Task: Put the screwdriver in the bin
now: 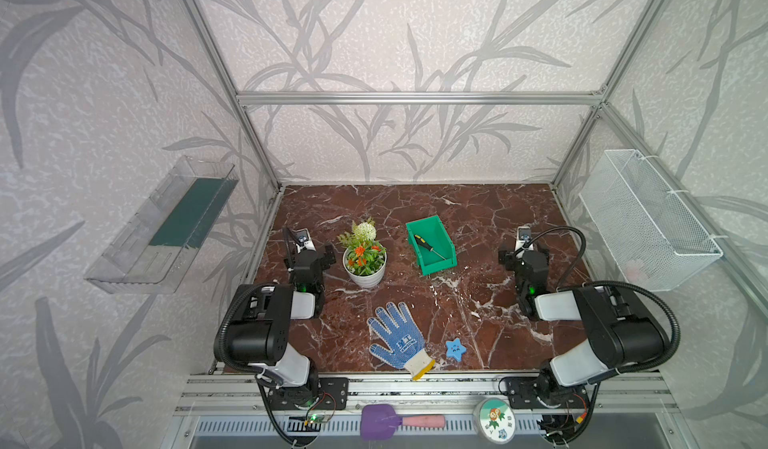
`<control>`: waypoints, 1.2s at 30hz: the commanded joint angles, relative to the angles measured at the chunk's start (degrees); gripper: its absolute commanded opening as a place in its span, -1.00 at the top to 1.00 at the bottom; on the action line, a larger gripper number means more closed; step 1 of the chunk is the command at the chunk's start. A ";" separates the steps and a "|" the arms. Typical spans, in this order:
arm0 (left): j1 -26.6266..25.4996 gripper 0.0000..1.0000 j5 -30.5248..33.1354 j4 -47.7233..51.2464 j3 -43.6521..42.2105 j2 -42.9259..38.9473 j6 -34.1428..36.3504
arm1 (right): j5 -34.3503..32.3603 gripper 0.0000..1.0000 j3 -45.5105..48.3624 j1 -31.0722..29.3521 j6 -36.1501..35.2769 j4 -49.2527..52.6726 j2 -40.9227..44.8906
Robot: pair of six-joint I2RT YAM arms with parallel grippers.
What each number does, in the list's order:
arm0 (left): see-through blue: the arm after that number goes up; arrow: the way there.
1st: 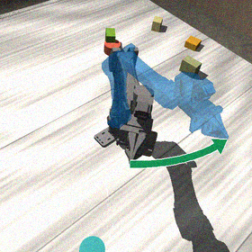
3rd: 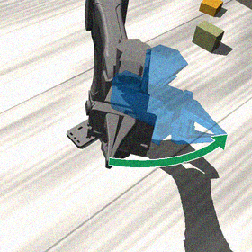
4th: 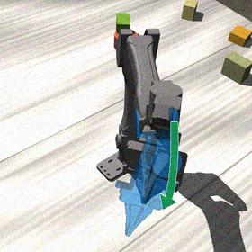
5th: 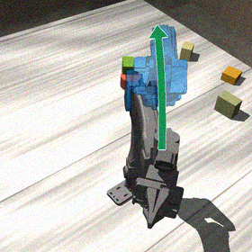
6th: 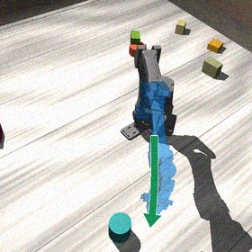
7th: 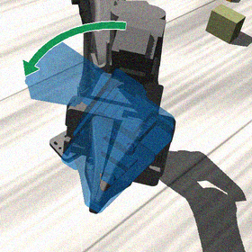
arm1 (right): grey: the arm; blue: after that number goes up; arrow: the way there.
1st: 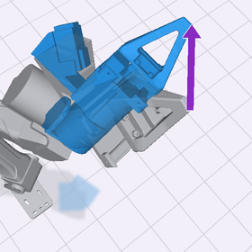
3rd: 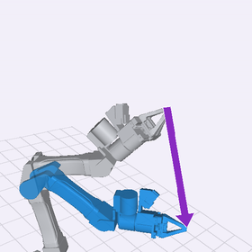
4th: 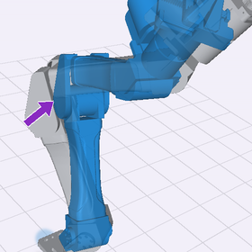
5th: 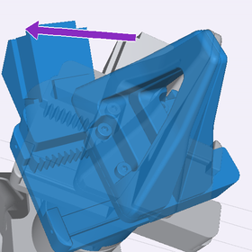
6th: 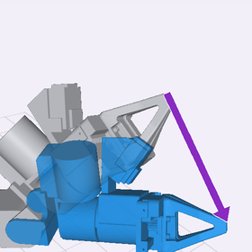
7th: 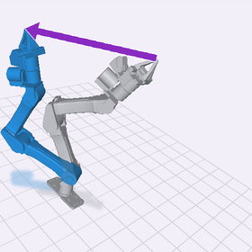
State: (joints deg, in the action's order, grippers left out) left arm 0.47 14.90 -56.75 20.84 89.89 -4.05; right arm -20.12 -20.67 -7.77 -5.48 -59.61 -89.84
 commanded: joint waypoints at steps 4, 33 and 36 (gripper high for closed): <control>-0.21 -0.98 0.46 -0.03 -0.31 0.11 0.45 | 6.03 -0.98 -0.16 -0.14 2.74 3.25 -0.59; -0.21 -0.98 0.49 -0.06 -0.34 0.11 0.47 | 7.64 -0.98 -0.27 0.56 3.10 2.66 -1.13; -0.21 -0.98 0.47 -0.09 -0.31 0.11 0.46 | 7.73 -0.98 -0.28 0.65 3.04 2.59 -1.16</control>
State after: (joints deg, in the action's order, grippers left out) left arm 0.47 14.92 -56.75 20.84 89.89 -4.05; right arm -12.93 -20.58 -7.44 -3.01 -57.08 -90.72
